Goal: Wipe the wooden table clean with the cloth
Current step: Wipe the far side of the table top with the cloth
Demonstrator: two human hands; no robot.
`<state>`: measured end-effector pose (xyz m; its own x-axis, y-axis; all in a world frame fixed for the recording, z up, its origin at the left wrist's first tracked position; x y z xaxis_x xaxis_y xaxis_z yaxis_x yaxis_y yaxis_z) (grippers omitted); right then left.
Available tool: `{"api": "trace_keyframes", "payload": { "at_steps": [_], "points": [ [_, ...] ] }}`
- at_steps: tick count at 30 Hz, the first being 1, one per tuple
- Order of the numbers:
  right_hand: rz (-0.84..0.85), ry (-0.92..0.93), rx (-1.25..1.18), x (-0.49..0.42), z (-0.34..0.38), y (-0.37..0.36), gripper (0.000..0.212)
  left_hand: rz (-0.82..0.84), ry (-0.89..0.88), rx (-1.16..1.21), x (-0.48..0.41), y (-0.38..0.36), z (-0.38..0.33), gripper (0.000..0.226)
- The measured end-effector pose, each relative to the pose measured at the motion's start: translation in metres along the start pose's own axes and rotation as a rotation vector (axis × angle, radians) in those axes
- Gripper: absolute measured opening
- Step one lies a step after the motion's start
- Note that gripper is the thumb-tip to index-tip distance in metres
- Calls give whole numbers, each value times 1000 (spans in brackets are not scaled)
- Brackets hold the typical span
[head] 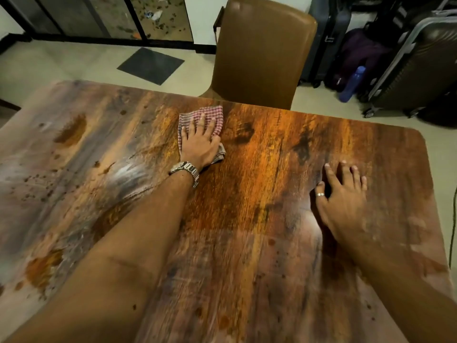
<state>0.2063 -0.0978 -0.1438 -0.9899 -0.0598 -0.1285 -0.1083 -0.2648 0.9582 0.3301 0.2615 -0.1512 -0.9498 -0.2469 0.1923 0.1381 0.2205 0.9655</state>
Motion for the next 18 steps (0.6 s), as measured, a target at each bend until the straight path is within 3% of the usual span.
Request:
{"api": "trace_keyframes", "payload": {
  "at_steps": [5,12,18],
  "points": [
    [82,52,-24,61,5,8,56,8,2,31,63,-10,41,67],
    [384,16,-8,146,3,46,52,62,-30,15,191,-21,93,76],
    [446,5,-72,189,3,70,49,20,21,28,240,-30,95,80]
  ]
}}
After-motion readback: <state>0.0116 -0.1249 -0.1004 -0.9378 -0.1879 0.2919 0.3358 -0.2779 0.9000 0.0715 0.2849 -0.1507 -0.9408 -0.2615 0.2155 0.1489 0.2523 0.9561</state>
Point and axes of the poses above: each hand's wrist, its own x-axis away from the middle knuckle, its own y-axis out of the back of the hand, z = x × y, the point moved 7 cm from there along -x, towards the middle knuckle, and after that the axes turned 11 degrees about y, right-handed, at the moved point
